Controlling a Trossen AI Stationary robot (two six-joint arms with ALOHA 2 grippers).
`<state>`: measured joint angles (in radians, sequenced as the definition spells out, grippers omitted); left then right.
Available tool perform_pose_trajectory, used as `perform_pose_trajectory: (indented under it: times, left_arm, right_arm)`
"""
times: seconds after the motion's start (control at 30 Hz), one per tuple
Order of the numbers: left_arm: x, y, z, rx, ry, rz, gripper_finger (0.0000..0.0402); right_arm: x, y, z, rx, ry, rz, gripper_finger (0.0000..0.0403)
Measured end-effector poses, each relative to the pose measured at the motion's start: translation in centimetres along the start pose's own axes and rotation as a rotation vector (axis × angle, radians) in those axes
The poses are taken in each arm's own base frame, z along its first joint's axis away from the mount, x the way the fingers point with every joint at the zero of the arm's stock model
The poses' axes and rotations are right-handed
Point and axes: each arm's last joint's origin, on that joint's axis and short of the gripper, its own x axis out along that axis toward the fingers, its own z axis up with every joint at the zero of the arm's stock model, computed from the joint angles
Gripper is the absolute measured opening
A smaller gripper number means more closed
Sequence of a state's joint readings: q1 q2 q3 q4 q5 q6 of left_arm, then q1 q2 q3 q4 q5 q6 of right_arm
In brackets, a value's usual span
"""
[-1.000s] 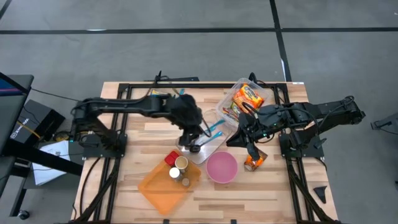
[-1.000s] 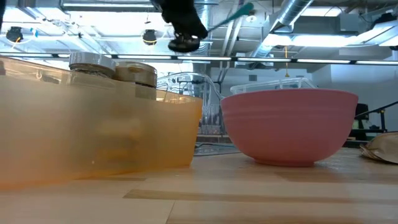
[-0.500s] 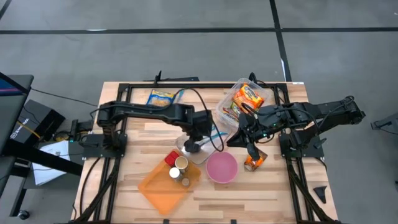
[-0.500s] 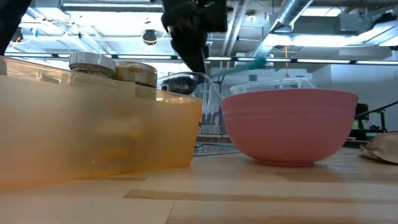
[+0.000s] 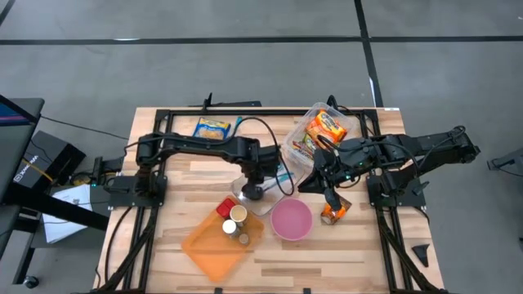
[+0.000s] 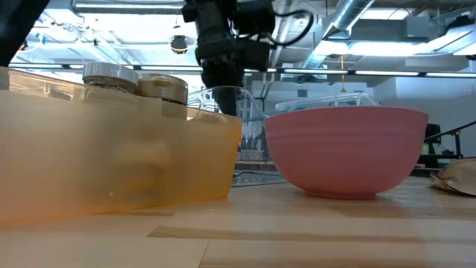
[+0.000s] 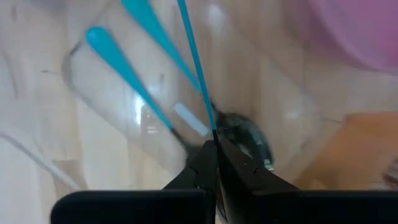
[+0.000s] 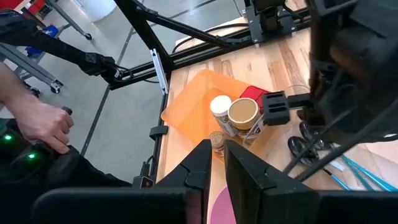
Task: Pick & Place Food Item
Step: Put the blue spoon into the transparent bin
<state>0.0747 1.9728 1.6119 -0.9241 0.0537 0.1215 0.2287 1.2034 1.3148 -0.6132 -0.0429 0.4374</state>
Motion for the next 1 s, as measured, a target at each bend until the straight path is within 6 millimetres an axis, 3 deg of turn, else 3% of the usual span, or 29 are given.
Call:
perform_pose_trajectory:
  times: [1.0]
  left_arm:
    - [1.16,0.59,-0.16,-0.031,-0.03,-0.051,0.0]
  right_arm:
    - [0.01,0.0,0.0,-0.029,0.001,0.0,0.0042]
